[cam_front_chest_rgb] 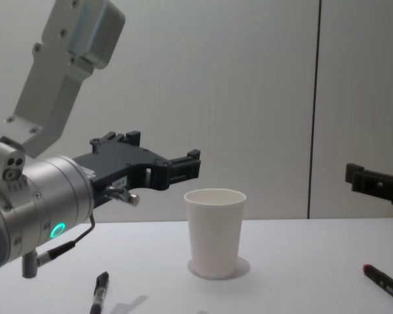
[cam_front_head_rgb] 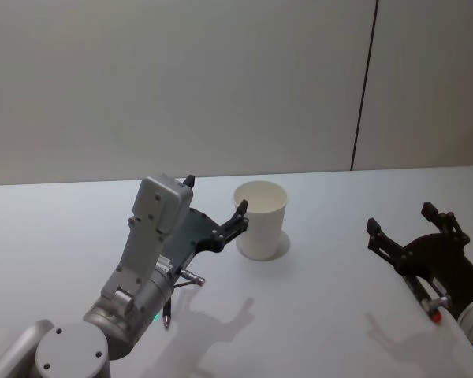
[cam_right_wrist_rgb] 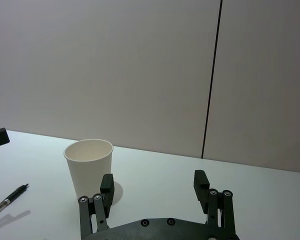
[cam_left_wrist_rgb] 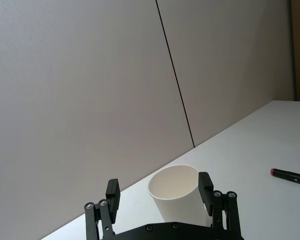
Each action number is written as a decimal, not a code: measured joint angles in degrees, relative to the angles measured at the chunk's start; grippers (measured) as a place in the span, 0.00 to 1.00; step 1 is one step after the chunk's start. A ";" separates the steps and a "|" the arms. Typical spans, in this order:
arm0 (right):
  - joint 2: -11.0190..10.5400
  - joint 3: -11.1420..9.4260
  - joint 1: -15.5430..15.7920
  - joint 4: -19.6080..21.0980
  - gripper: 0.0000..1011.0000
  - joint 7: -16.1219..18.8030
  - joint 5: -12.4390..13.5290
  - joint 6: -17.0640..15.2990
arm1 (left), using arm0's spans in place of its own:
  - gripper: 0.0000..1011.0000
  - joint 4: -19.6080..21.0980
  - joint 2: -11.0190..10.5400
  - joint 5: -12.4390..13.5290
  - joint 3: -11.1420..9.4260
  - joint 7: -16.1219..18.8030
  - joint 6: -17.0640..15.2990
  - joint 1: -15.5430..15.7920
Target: Place the pen into the pen holder.
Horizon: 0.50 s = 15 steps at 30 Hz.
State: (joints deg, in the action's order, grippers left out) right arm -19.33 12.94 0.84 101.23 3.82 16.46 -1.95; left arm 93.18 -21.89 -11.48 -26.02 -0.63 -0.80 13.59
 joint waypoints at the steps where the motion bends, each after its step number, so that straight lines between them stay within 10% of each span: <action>1: 0.00 0.00 0.00 0.00 0.99 0.00 0.00 0.00 | 0.99 0.00 0.00 0.00 0.00 0.00 0.00 0.00; 15: 0.00 0.00 0.00 0.00 0.99 0.00 0.00 0.00 | 0.99 0.00 0.00 0.00 0.00 0.00 0.00 0.00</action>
State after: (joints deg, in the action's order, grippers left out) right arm -19.33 12.94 0.84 101.23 3.83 16.46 -1.95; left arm 93.18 -21.89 -11.48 -26.03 -0.63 -0.80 13.59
